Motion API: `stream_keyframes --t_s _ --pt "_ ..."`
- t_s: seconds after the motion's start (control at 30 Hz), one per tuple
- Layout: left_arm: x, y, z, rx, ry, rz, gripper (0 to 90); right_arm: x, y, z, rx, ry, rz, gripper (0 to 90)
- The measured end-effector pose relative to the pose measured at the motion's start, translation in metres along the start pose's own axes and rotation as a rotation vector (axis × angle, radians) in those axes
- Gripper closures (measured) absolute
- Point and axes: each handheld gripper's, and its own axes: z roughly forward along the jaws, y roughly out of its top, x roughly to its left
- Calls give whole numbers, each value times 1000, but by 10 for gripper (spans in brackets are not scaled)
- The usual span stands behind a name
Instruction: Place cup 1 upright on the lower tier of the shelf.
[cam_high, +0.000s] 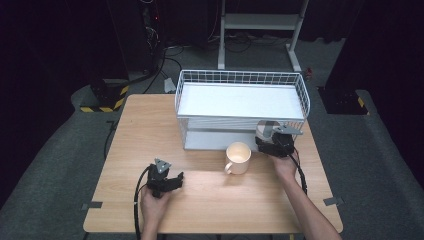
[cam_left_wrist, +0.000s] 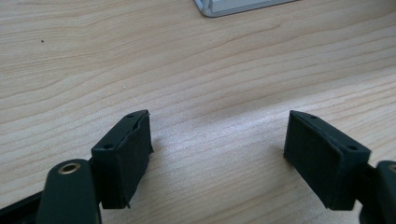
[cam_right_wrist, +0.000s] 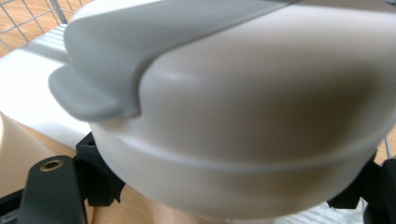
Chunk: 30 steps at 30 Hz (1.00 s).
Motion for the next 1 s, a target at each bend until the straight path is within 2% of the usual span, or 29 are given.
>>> stream_keyframes --t_s 0.13,0.23,0.37,0.47,0.6,0.9,1.0 --pt "0 0 0 0 0 1 232 -1 0 2 -18 3 1 187" --pt "0 0 0 0 0 2 232 -2 4 4 3 -3 16 186" --pt "0 0 0 -1 1 3 232 -2 8 9 16 -12 1 186" --pt "0 0 0 -1 1 5 232 -3 8 10 2 -12 -2 186" --pt "0 0 0 -1 0 3 232 -3 7 10 0 -8 9 186" --pt "0 0 0 -1 1 3 232 -6 6 8 7 10 -17 185" --pt "0 0 0 -1 1 5 232 -5 6 7 10 12 -12 184"
